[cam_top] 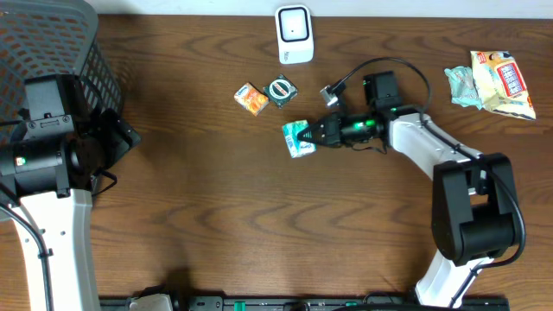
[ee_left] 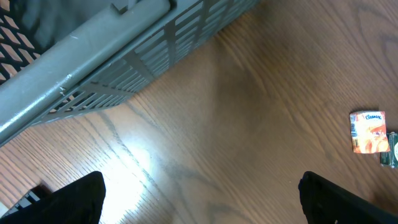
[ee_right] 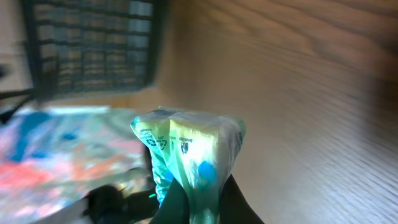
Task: Scan the item barcode
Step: 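Raise the Kleenex packet to the white scanner with the right gripper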
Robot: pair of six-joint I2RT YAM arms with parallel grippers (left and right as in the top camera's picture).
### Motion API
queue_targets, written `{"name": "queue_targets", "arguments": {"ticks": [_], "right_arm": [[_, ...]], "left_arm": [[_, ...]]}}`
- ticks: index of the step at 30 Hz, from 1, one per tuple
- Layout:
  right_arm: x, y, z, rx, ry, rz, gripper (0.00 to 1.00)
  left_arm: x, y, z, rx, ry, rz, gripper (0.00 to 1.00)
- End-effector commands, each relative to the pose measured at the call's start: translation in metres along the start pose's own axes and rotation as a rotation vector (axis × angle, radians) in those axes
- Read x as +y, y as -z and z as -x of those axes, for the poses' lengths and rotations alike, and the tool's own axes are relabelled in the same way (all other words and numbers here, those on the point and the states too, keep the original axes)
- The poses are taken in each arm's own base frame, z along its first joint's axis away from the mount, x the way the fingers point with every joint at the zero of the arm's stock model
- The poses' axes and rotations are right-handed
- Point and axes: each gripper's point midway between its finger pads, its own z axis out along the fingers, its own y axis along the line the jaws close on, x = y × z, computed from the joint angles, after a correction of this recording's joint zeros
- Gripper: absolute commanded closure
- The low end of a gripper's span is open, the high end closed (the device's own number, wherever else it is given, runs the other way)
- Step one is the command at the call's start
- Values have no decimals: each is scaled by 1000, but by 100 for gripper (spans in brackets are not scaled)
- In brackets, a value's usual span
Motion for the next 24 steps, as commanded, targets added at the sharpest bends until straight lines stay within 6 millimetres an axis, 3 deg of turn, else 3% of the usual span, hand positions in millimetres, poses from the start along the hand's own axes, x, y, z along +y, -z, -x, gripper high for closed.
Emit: {"name": "queue_targets", "arguments": {"ticks": [1,6,12,17,21,24], "right_arm": [[-22,-7,1,-29,1,-209,99],[-38,2,13,-49,13,-411,99],[-43,39,50,-105,151,-798,99],[-25,61,86,-174,334,-1034,99],[-10,59,111,-189,433,-1046,99],[-4,61,140,-222,483,-1074,99]], "left_arm": [[1,0,1,-3,12,4,2],[1,0,1,-3,12,4,2],[1,0,1,-3,12,4,2],[1,0,1,-3,12,4,2],[1,0,1,-3,12,4,2],[1,0,1,-3,12,4,2]]}}
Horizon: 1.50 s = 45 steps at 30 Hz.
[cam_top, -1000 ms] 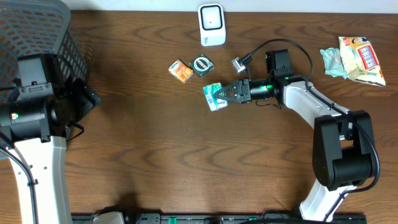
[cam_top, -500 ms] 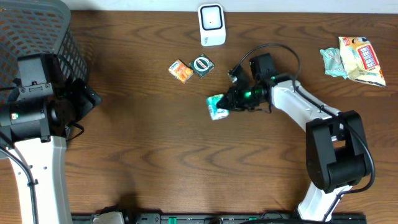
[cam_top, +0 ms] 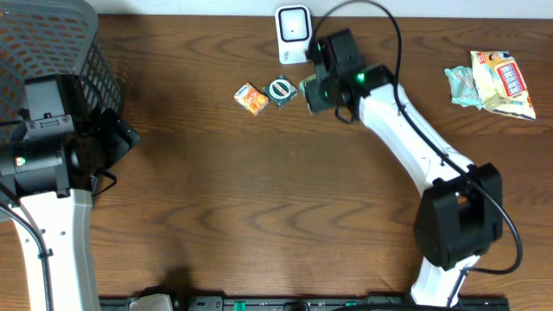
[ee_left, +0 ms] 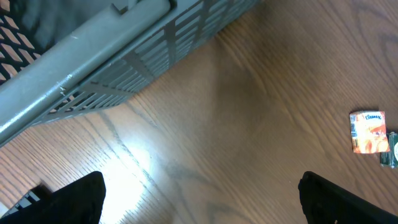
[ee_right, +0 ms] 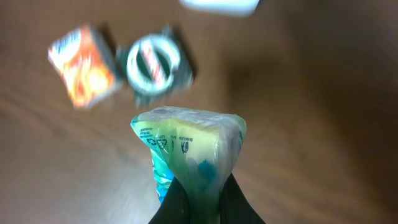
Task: Scan the item barcode
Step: 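Raise the Kleenex packet to the white scanner with the right gripper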
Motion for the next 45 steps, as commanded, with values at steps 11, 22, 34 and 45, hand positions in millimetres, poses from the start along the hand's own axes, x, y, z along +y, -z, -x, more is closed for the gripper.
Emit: {"name": "queue_targets", "arguments": {"ticks": [11,22,34,45], "right_arm": [[-56,-46,131,-250,341,-444,99],[-29,-75,178,-481,561,-517,99],[-13,-107,155,-336,930,-547,99],[-34,-79,166,-319,831,-717,99]], "left_arm": [[1,0,1,-3,13,3,2],[1,0,1,-3,13,3,2],[1,0,1,-3,13,3,3],[1,0,1,-4,13,3,3]]}}
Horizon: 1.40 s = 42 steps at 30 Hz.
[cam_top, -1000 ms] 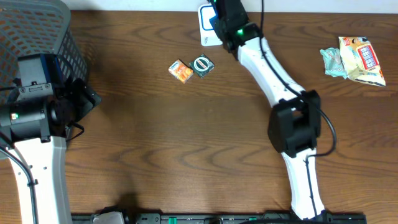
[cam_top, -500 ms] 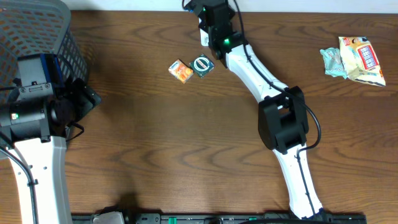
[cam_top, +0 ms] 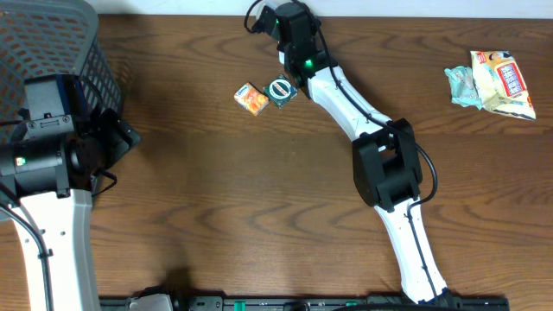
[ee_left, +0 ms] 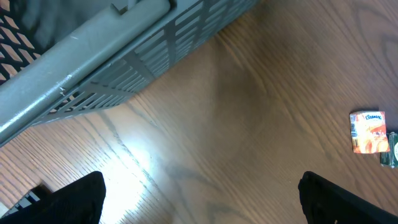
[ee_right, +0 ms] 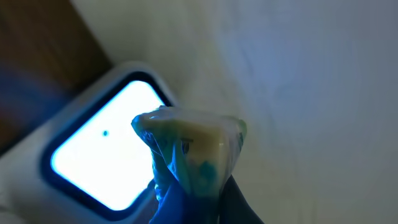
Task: Scan the item barcode
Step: 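Raise the Kleenex packet to the white scanner with the right gripper, then carry the Kleenex packet to the yellow bag and release it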
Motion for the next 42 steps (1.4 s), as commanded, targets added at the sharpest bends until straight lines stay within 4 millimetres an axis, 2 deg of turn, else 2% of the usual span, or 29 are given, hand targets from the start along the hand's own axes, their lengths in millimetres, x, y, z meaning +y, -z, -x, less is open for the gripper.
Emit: {"name": "queue_targets", "arguments": {"ticks": [1,4,7,10,14,20,24,26,30,39,40,41,42], "right_arm": [[-33,14,4,45,-36,-96,99],[-59,22,-6,73,-159,-133,99],[-85,28,-28,119,-272,-135,99],[-106,34,-63,195,-390,-126,99],[-124,42,-127,334,-567,-86,99],[-132,54,-233,570,-699,-27,99],[-137,65,-298,709,-770,-22,99],[-141,70,-323,756,-824,-33,99],[-145,77,-363,809,-890,-17,99],[-139,88,-426,899,-1003,-26,99],[-138,88,-431,903,-1012,-22,92],[-136,89,-434,904,-1021,-13,79],[-133,88,-436,899,-1034,2,55]], "left_arm": [[1,0,1,-3,12,4,2],[1,0,1,-3,12,4,2],[1,0,1,-3,12,4,2],[1,0,1,-3,12,4,3],[1,0,1,-3,12,4,2],[1,0,1,-3,12,3,3],[1,0,1,-3,12,4,2],[1,0,1,-3,12,4,3],[1,0,1,-3,12,4,2],[1,0,1,-3,12,3,2],[1,0,1,-3,12,4,2],[1,0,1,-3,12,4,2],[1,0,1,-3,12,4,2]]}}
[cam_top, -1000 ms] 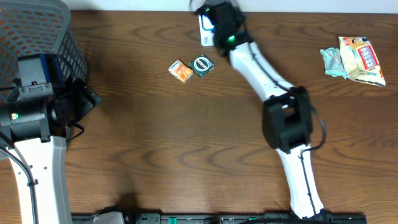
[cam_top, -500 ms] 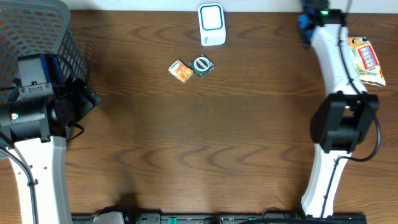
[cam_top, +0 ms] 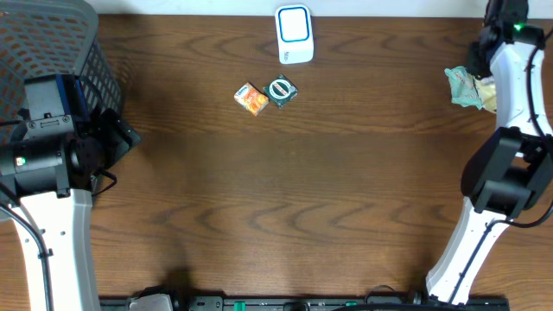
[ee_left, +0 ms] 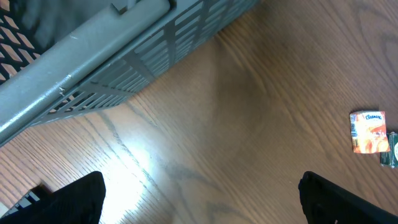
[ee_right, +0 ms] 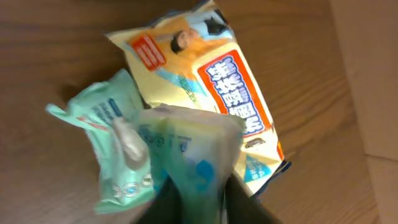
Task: Scan the item barcode
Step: 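Carry the Kleenex packet to the yellow bag and release it, then move the right gripper to the orange Kleenex packet and grasp it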
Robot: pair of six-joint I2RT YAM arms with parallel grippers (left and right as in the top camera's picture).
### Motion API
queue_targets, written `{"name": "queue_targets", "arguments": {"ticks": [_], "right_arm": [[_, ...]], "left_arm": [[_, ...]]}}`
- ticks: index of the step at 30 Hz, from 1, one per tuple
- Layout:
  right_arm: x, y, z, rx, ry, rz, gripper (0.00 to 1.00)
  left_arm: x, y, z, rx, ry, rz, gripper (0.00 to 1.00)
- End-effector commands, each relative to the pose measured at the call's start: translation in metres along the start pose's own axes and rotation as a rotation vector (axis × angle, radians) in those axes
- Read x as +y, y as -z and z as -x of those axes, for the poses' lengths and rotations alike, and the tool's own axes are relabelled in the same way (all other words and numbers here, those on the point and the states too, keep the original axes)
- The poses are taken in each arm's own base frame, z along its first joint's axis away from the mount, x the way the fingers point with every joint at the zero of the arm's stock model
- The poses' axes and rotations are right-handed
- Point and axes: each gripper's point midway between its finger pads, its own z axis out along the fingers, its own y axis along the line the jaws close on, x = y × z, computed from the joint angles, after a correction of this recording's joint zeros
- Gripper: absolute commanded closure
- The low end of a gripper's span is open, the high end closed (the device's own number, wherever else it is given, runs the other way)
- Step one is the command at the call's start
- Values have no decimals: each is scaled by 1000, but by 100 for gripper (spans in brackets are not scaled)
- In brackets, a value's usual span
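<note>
My right gripper (ee_right: 196,198) is shut on a small green-and-white packet (ee_right: 186,152), held at the table's far right. Below it lie a yellow pack (ee_right: 211,84) and a mint-green pack (ee_right: 109,143). Overhead, the right arm (cam_top: 505,60) hides the held packet; only the mint-green pack (cam_top: 460,85) shows beside it. The white scanner (cam_top: 294,34) stands at the back centre. An orange packet (cam_top: 251,98) and a round green item (cam_top: 282,91) lie near it. My left gripper (ee_left: 202,205) is open above bare wood, far from all of these.
A grey mesh basket (cam_top: 52,43) fills the back left corner, its rim (ee_left: 93,50) close to my left wrist. The orange packet (ee_left: 369,132) shows at the right of the left wrist view. The table's back edge runs just behind the scanner.
My right gripper was holding the green packet close in front of the scanner's lit window; now it holds it at the far right over the yellow and mint-green packs. The left arm has not moved.
My right gripper held the green packet at mid-table, then near the orange packet and round item, then against the scanner's window at the back. Now the packet, still gripped, is over the two packs at the far right. The left gripper stayed open by the basket throughout.
</note>
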Motion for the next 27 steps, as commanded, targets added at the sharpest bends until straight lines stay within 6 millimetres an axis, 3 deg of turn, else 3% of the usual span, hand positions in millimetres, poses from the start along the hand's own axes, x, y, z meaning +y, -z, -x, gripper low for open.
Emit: {"name": "queue_targets", "arguments": {"ticks": [1,4,7,11,15,18,21,25,27], "right_arm": [[-1,-3,-5,6,-41,55,36],[3,-5,-7,11,-45,91,13],[6,-3,-6,9,-58,101,2],[10,16,4,-30,-59,114,1],[23,53,23,-114,-49,168,1],[55,95,38,-193,-26,338,1],[105,147,47,-270,22,620,1],[174,221,36,-307,124,1047,1],[198,240,28,-298,165,1160,1]], "left_arm": [[1,0,1,-3,12,3,2],[1,0,1,-3,12,4,2],[1,0,1,-3,12,4,2],[1,0,1,-3,12,4,2],[1,0,1,-3,12,4,2],[1,0,1,-3,12,4,2],[1,0,1,-3,12,3,2],[1,0,1,-3,12,4,2],[1,0,1,-3,12,4,2]]}}
